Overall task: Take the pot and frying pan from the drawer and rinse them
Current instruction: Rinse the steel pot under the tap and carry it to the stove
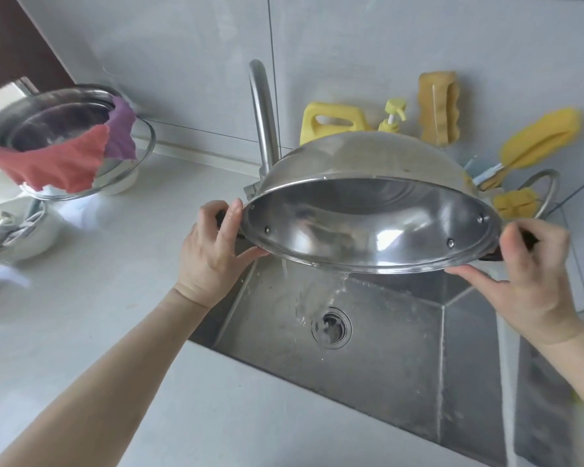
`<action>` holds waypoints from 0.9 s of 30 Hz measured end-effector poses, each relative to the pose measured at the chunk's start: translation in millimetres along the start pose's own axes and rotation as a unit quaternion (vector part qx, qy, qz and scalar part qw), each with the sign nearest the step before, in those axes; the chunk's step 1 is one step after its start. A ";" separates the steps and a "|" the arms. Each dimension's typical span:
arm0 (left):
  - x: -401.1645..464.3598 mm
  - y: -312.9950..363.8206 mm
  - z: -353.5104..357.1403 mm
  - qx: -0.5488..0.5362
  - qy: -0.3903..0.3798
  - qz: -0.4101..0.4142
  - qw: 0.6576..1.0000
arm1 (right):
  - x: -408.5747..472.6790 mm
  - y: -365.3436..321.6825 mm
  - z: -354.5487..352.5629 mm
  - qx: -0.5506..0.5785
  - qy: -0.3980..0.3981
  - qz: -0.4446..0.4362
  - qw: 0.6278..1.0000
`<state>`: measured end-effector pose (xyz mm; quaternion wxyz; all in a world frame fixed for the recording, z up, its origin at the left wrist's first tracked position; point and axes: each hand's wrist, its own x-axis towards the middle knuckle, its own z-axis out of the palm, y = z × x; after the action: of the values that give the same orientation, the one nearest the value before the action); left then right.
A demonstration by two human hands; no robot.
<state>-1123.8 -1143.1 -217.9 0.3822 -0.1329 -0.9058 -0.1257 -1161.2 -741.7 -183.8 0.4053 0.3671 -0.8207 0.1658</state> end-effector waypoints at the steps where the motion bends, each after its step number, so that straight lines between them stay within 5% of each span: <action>1: 3.5 -0.5 -1.6 0.002 0.010 0.003 1.000 | 3.4 0.3 -3.3 -0.003 0.009 -0.003 1.000; 9: 12.9 -2.3 -4.8 0.002 -0.002 0.004 1.000 | 7.9 0.3 -4.4 0.009 0.000 0.007 1.000; 15: -9.8 7.5 14.5 -0.039 -0.187 -0.080 0.978 | -12.3 7.1 10.7 0.071 -0.219 0.155 0.961; 22: -26.1 3.1 35.9 -0.122 -0.432 -0.195 0.872 | -23.8 24.3 40.6 0.172 -0.428 0.293 0.837; 27: -19.6 -34.4 31.9 -0.185 -0.558 -0.240 0.773 | -11.0 25.1 68.8 0.262 -0.511 0.298 0.762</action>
<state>-1143.1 -1167.5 -258.0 -0.2649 -0.0258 -0.9217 -0.2820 -1212.7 -758.8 -234.2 -0.2563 0.2257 -0.8989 0.2745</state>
